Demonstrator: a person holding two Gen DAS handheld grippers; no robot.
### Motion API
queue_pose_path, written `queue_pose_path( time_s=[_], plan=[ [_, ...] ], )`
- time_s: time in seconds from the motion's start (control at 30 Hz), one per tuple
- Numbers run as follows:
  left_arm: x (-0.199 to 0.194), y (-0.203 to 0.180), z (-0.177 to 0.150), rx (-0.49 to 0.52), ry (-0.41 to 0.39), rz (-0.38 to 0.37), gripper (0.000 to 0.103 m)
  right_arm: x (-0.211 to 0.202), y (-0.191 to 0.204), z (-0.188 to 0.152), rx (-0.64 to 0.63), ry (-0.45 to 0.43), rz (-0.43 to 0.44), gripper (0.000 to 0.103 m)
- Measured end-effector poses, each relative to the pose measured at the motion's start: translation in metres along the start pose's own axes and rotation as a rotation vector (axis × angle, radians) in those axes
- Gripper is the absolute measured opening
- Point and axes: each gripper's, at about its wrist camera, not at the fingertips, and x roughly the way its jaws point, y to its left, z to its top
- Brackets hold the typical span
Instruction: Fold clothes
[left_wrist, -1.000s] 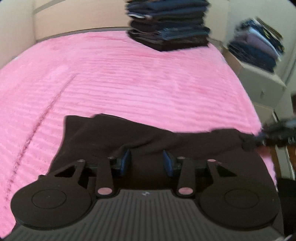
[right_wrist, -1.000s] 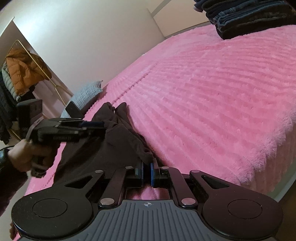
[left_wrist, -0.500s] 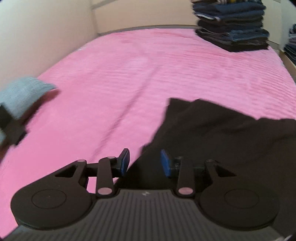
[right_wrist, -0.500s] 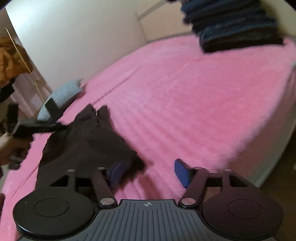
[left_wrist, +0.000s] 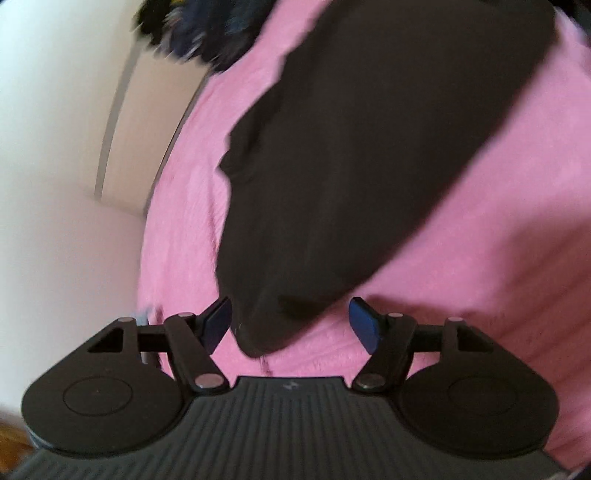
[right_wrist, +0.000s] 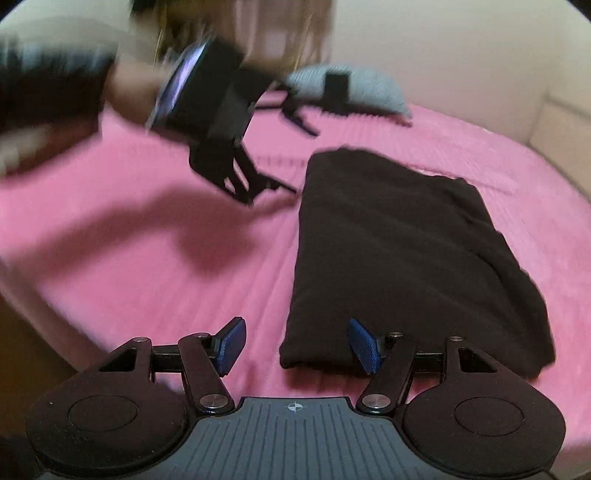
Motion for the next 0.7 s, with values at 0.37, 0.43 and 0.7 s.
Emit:
queue_pose_path(
  time_s=[0.37,0.43,0.7],
  plan=[
    [0.044,-0.011,-0.011,0.303,-0.061,0.067,0.033,0.017,0.021,-0.012,-0.312,0.129,-0.150,0.030],
    [0.046,-0.009,-0.012,0.273,-0.028,0.035,0.019,0.006,0.020,-0.016,-0.286,0.134,-0.129,0.031],
    [0.018,0.036,-0.002,-0.029,-0.025,-0.041,0.011,0.014,0.052,-0.008,-0.316,0.069,-0.152,0.054]
  ],
)
